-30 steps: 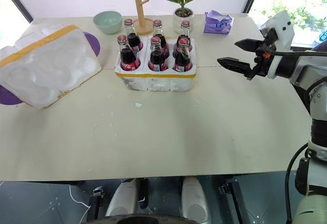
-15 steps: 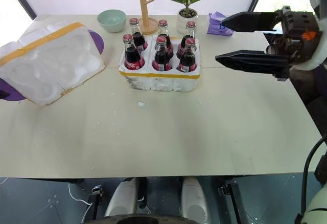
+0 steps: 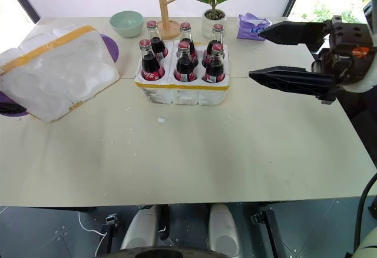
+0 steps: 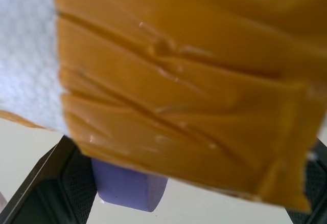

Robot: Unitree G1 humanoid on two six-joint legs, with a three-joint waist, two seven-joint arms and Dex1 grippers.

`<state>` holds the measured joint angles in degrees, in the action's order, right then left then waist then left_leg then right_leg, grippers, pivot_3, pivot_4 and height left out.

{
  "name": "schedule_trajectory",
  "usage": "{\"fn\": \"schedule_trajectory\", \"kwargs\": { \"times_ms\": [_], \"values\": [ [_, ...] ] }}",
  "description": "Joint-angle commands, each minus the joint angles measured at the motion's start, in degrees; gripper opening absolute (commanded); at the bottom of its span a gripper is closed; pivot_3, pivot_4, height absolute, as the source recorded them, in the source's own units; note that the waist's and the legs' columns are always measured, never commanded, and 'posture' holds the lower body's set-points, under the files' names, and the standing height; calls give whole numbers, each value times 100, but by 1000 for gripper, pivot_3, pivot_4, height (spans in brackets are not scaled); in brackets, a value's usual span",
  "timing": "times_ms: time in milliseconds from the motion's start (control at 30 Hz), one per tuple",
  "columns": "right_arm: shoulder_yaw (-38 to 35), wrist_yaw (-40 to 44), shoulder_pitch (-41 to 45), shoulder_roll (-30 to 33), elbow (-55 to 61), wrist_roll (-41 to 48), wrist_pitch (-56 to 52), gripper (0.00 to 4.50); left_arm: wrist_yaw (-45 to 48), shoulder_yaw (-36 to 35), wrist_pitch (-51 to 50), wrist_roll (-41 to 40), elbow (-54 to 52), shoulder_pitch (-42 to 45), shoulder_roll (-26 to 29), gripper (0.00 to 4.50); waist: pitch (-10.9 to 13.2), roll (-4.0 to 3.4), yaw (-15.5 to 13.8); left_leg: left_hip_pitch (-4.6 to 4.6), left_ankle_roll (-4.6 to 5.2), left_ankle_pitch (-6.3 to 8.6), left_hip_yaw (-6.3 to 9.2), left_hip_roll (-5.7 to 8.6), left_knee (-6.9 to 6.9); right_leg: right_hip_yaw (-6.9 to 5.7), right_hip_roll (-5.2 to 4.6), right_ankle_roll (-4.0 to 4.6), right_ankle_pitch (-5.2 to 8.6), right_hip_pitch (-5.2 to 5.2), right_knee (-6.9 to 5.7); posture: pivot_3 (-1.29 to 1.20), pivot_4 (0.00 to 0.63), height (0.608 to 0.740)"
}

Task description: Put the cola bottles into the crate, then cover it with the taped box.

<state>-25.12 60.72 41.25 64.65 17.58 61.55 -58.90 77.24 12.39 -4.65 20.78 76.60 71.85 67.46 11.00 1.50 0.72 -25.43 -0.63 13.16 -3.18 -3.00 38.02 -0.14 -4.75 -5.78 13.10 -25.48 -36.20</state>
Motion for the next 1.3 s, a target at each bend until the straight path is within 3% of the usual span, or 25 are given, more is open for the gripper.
{"fn": "schedule_trajectory", "kwargs": {
  "times_ms": [33, 167, 233, 533, 600, 700, 867, 1133, 1300],
  "values": [
    [-172, -109, 52, 110, 48, 56, 147, 4500, 91, -73, -96, 13, 39, 9, 64, 3257, 0, 0, -1, 0, 0, 0, 0, 0, 0, 0, 0, 0, 0, 0, 0, 0, 150, 740],
    [-97, -187, 41, 77, 6, -14, 253, 4500, 307, -82, -133, -10, 22, 23, 65, 1088, 0, 0, -11, 0, 0, 0, 1, 0, 0, 0, 0, -1, 0, 0, -1, 0, 150, 740],
    [-47, -231, 45, 50, -25, -66, 320, 4500, 377, -50, -107, 20, 8, 8, 74, 273, 0, 0, -12, 0, 0, 0, 1, 1, 2, 0, 0, 0, 0, 1, -1, 0, 150, 740],
    [125, -350, -45, 48, -127, -127, 388, 4500, 167, -281, 129, -203, -97, -8, 45, 251, 0, 0, -15, 1, 1, 0, 1, 1, 4, 0, 0, -2, -1, 2, -3, 0, 150, 740],
    [48, -298, -169, 106, -145, -53, 272, 4500, -485, -468, 506, -322, -196, -15, -13, 251, -1, 1, -21, 0, 1, 0, 2, 1, 5, 0, 0, -2, -1, 3, -3, 0, 150, 740],
    [38, -491, -548, 46, 94, -641, 733, 4500, -1551, -899, 953, -641, -452, 64, -221, 251, -2, 5, -41, -1, 1, -1, 6, 2, 10, 0, -1, -4, -2, 6, -5, 0, 150, 740],
    [-183, -643, -876, -82, 192, -536, 727, 4500, -3094, -1414, 2199, -975, -1351, 62, -632, 251, -2, 6, -45, -5, 1, -1, 6, 4, 15, 0, -1, -17, -10, 7, -5, 0, 150, 740],
    [-98, -873, -820, -176, 34, -685, 975, 4500, -4450, -883, 3377, -378, -3090, 40, -1602, 251, -2, 5, -46, 2, 1, -2, 5, 8, 17, 4, 2, -29, -17, 14, -9, 0, 150, 740],
    [-230, -979, -992, -233, 176, -597, 940, 4500, -4345, -584, 3429, -325, -3456, -100, -2112, 251, -2, 5, -32, 3, 2, -2, 6, 8, 17, 5, 4, -30, -18, 14, -10, 0, 150, 740]
  ]
}}
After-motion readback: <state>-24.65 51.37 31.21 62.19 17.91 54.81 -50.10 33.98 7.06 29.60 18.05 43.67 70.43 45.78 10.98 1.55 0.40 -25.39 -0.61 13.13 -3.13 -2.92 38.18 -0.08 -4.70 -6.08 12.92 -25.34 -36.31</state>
